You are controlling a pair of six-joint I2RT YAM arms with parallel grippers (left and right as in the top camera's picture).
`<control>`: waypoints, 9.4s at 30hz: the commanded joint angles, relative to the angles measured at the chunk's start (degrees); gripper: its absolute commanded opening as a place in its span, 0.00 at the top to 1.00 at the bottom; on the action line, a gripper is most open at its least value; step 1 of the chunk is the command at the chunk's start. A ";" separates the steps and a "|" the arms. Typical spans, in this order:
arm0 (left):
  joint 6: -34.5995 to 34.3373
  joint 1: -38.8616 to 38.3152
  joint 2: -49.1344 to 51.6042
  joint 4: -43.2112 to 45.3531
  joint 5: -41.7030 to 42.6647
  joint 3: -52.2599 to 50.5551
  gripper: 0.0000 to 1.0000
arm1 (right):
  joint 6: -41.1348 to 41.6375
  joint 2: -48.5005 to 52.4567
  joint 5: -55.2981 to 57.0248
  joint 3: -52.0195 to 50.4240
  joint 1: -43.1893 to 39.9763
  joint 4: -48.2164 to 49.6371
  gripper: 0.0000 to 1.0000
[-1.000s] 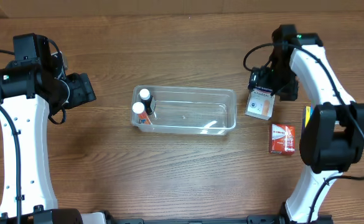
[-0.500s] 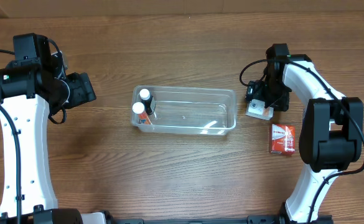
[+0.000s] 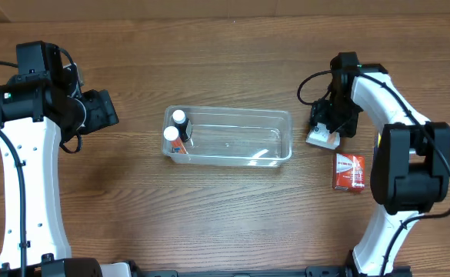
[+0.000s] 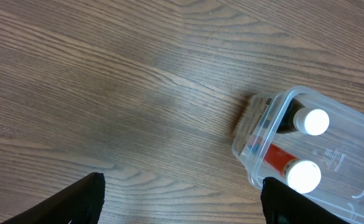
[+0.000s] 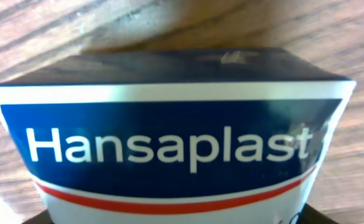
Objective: Pack container
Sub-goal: 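Lower the Hansaplast box into the container's right end and release, then grasp the blue VapoDrops box with the right gripper, then place the VapoDrops box upright in the container's middle, then grasp the red-and-white sachet box with the right gripper, then insert the red box into the container beside the tube and release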
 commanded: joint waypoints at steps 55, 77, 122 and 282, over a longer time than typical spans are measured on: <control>2.19 0.24 -0.37 -0.46 0.59 -0.39 0.18 | 9.86 -29.97 11.96 8.13 20.00 -3.23 0.07; 2.34 0.24 -0.37 -0.22 0.63 -0.39 0.17 | -15.32 -11.80 6.16 -9.92 -26.36 1.31 0.00; 2.34 0.24 -0.37 -0.26 0.79 -0.39 0.17 | -4.02 -36.04 -4.50 10.86 1.51 -11.76 0.35; 2.43 0.24 -0.37 -1.14 0.76 -0.39 0.16 | 17.44 -17.20 8.70 7.32 36.61 8.96 0.21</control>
